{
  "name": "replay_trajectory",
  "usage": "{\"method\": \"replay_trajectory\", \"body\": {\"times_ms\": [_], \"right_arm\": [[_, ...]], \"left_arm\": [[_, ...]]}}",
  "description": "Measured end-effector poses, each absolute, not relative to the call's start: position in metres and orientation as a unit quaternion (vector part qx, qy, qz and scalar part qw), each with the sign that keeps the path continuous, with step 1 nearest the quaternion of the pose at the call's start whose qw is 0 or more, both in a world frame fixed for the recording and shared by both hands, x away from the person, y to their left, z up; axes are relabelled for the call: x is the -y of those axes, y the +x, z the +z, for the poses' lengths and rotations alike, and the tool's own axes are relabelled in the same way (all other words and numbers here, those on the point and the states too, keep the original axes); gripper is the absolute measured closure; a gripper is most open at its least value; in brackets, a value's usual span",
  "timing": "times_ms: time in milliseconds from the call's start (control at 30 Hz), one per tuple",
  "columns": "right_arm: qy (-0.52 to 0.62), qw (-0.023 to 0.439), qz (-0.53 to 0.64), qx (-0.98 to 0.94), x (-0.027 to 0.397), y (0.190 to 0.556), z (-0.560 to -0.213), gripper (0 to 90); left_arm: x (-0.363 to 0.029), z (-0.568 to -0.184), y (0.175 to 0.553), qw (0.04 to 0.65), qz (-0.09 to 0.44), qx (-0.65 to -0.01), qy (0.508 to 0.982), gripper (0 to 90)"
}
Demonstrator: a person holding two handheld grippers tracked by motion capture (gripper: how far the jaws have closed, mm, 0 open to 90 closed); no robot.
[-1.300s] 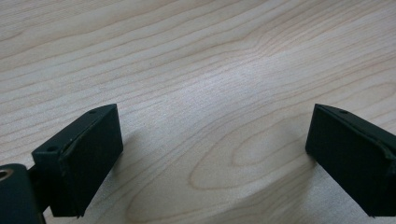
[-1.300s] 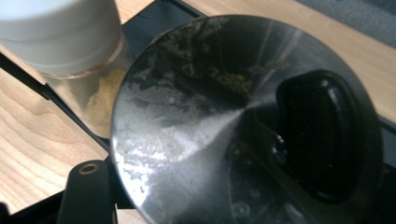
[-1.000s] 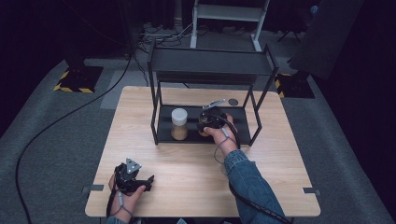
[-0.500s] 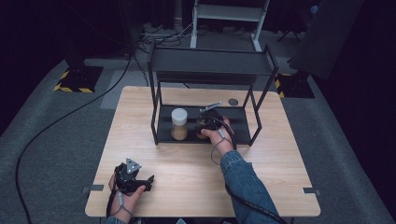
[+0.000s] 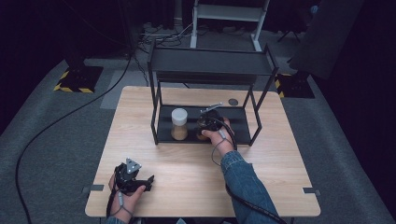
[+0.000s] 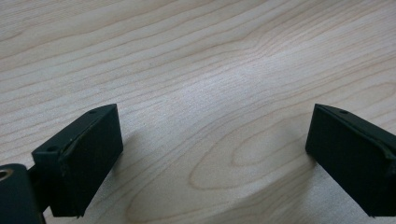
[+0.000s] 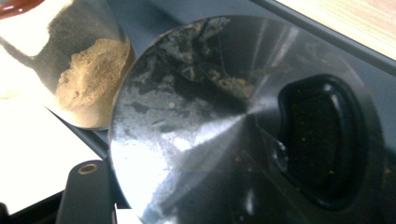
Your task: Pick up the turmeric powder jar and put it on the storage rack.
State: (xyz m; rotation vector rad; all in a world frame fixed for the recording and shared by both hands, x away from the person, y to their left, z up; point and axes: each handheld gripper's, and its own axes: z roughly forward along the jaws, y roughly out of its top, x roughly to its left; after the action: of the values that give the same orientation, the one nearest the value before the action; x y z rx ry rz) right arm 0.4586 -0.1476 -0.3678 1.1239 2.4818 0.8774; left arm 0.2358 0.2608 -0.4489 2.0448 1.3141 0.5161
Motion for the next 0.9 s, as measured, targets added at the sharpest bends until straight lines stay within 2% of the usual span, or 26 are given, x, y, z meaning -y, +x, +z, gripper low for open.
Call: {"method": "replay_trajectory", "body": {"times_ms": [100, 200, 433, 900], "right_arm": [[0.386, 0.139, 0.300, -0.861, 0.147, 0.459, -0.367, 30.1], [0.393, 0.137, 0.297, -0.859, 0.147, 0.458, -0.364, 20.3], [0.402, 0.151, 0.298, -0.852, 0.150, 0.447, -0.342, 8.1], [0.389, 0.163, 0.340, -0.841, 0.172, 0.404, -0.305, 7.8]], "left_arm": [[-0.261, -0.449, 0.236, 0.323, 0.197, -0.501, 0.779, 3.8], [-0.261, -0.449, 0.236, 0.322, 0.196, -0.501, 0.779, 3.8], [-0.261, -0.449, 0.236, 0.322, 0.197, -0.501, 0.779, 3.8], [-0.261, -0.449, 0.236, 0.322, 0.197, -0.501, 0.779, 3.8]]}}
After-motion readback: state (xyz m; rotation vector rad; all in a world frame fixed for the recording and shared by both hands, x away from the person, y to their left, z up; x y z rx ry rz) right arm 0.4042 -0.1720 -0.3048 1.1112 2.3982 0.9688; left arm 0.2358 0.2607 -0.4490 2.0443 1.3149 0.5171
